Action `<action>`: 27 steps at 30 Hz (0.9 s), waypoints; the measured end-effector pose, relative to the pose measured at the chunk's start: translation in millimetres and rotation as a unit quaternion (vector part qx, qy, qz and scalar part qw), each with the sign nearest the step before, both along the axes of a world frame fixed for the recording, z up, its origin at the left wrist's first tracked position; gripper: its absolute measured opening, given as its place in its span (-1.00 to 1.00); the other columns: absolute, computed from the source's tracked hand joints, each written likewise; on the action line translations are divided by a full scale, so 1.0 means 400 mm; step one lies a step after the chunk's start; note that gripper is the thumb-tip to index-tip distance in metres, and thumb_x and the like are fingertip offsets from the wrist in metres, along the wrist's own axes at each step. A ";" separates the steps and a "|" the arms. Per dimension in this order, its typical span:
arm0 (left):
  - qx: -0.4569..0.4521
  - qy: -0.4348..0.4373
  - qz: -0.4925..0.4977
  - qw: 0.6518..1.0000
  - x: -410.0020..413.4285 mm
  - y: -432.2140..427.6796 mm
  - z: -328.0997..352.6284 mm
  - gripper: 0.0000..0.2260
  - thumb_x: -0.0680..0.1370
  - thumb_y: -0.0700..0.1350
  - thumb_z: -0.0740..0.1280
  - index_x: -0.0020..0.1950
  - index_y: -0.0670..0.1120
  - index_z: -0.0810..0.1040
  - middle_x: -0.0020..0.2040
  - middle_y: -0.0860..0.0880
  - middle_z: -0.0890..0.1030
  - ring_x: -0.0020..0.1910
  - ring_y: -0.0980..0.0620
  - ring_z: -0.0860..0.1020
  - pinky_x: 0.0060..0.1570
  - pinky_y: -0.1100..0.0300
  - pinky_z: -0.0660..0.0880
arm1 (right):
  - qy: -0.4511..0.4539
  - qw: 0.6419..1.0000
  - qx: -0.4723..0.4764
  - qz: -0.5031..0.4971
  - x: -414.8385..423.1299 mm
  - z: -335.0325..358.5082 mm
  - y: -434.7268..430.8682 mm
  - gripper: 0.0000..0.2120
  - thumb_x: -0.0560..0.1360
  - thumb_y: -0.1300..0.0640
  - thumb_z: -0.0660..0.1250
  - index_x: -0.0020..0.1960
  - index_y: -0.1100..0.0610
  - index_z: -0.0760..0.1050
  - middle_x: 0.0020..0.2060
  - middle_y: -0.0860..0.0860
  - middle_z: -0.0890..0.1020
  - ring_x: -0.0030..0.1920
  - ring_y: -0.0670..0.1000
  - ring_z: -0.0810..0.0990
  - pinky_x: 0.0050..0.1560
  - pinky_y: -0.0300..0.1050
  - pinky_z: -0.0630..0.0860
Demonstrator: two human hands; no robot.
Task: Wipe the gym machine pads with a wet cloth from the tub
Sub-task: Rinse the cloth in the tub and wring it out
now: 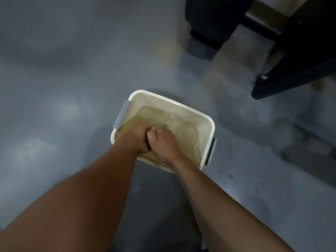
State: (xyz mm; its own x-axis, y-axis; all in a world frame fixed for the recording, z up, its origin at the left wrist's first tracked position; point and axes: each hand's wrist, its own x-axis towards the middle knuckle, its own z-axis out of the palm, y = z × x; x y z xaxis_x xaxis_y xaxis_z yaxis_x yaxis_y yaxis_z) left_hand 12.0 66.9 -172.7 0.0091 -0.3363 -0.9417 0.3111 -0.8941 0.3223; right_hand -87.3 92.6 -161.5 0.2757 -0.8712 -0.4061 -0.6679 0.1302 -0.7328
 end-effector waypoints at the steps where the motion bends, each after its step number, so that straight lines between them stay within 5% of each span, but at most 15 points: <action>1: -0.003 -0.005 -0.019 1.000 -0.005 -0.002 0.003 -0.69 0.70 -0.12 0.04 -0.23 -0.10 0.31 -0.49 -0.05 0.42 -0.50 0.04 0.37 -0.64 0.30 0.36 | 0.040 0.999 -0.002 0.030 -0.007 -0.011 -0.006 -0.71 0.55 0.01 0.03 -0.20 0.06 0.46 -0.20 0.10 0.62 -0.19 0.11 0.52 -0.18 -0.01 0.45; 4: -0.008 -0.015 -0.074 0.997 -0.016 -0.014 0.011 -0.73 0.69 -0.20 0.07 -0.18 -0.13 0.40 -0.26 -0.11 0.43 -0.35 -0.02 0.44 -0.47 0.18 0.50 | 0.135 0.990 0.029 0.009 -0.045 -0.045 -0.032 -0.80 0.56 0.12 0.14 -0.04 0.11 0.53 -0.06 0.12 0.66 -0.11 0.14 0.61 -0.05 0.10 0.60; 7: -0.015 0.020 -0.083 0.996 -0.027 -0.012 0.028 -0.83 0.64 -0.26 0.19 -0.05 -0.21 0.56 -0.17 -0.18 0.61 -0.14 -0.15 0.60 -0.27 -0.01 0.63 | 0.233 0.966 0.069 -0.086 -0.053 -0.063 -0.042 -0.70 0.65 0.12 0.10 0.30 0.22 0.41 0.24 0.20 0.50 0.17 0.24 0.54 0.17 0.13 0.51; 10: 0.018 0.039 -0.080 0.996 -0.028 -0.002 0.025 -0.83 0.60 -0.16 0.25 -0.04 -0.16 0.63 -0.12 -0.14 0.66 -0.04 -0.15 0.61 -0.18 -0.07 0.61 | 0.208 0.962 0.162 -0.071 -0.031 -0.057 -0.039 -0.58 0.70 -0.01 0.05 0.46 0.19 0.34 0.38 0.22 0.44 0.29 0.26 0.50 0.27 0.14 0.45; 13: 0.032 0.012 -0.084 0.996 -0.016 -0.002 0.020 -0.77 0.61 -0.17 0.22 -0.13 -0.21 0.61 -0.24 -0.16 0.67 -0.13 -0.14 0.61 -0.26 0.04 0.61 | 0.035 0.989 0.135 -0.045 -0.022 -0.028 -0.022 -0.64 0.67 0.07 0.05 0.00 0.13 0.60 -0.03 0.15 0.66 -0.02 0.15 0.60 0.04 0.06 0.52; 15: 0.015 -0.007 -0.074 0.997 -0.011 -0.004 0.019 -0.71 0.60 -0.24 0.10 -0.31 -0.19 0.42 -0.50 -0.12 0.48 -0.34 -0.07 0.44 -0.41 0.24 0.47 | -0.051 0.988 0.097 -0.105 -0.019 -0.001 -0.010 -0.66 0.56 0.05 0.10 -0.35 0.06 0.43 -0.36 0.00 0.55 -0.30 0.02 0.48 -0.22 -0.01 0.43; 17: -0.004 -0.002 -0.011 1.000 -0.010 0.000 0.025 -0.69 0.64 -0.21 0.07 -0.32 -0.13 0.31 -0.59 -0.03 0.38 -0.37 -0.02 0.32 -0.44 0.25 0.33 | -0.059 0.993 0.050 -0.090 -0.004 0.002 -0.004 -0.67 0.54 0.05 0.11 -0.36 0.10 0.43 -0.39 -0.01 0.54 -0.33 0.02 0.47 -0.26 0.00 0.42; 21: -0.037 0.007 -0.014 0.999 -0.017 -0.003 0.018 -0.82 0.49 -0.33 0.19 -0.07 -0.34 0.58 -0.33 -0.12 0.55 -0.30 0.01 0.42 -0.27 0.23 0.45 | 0.066 0.997 0.007 -0.032 -0.013 -0.030 -0.021 -0.77 0.50 0.19 0.20 -0.27 0.06 0.56 -0.28 0.03 0.65 -0.28 0.05 0.58 -0.25 -0.05 0.48; 23: -0.024 0.018 -0.014 0.999 -0.020 -0.003 0.024 -0.51 0.29 -0.35 0.19 0.21 -0.39 0.55 -0.08 -0.20 0.55 -0.30 0.00 0.42 -0.25 0.13 0.50 | 0.130 0.989 0.030 -0.063 -0.042 -0.045 -0.030 -0.76 0.52 0.25 0.19 -0.09 0.05 0.61 -0.12 0.06 0.68 -0.16 0.06 0.64 -0.15 0.00 0.58; 25: -0.030 0.044 -0.004 0.999 -0.029 -0.002 0.037 -0.65 0.42 -0.37 0.14 0.15 -0.34 0.54 -0.03 -0.26 0.59 -0.20 -0.11 0.58 -0.23 0.03 0.62 | 0.173 0.971 0.066 -0.152 -0.063 -0.050 -0.029 -0.69 0.63 0.24 0.07 0.28 0.23 0.48 0.21 0.19 0.56 0.14 0.19 0.57 0.15 0.10 0.54; 27: -0.023 0.039 0.002 0.999 -0.035 -0.001 0.046 -0.83 0.55 -0.28 0.17 0.05 -0.24 0.53 -0.10 -0.23 0.61 -0.12 -0.18 0.62 -0.22 -0.04 0.64 | 0.149 0.955 0.132 -0.222 -0.064 -0.047 -0.019 -0.63 0.69 0.11 -0.02 0.40 0.21 0.35 0.32 0.18 0.47 0.18 0.19 0.51 0.21 0.11 0.47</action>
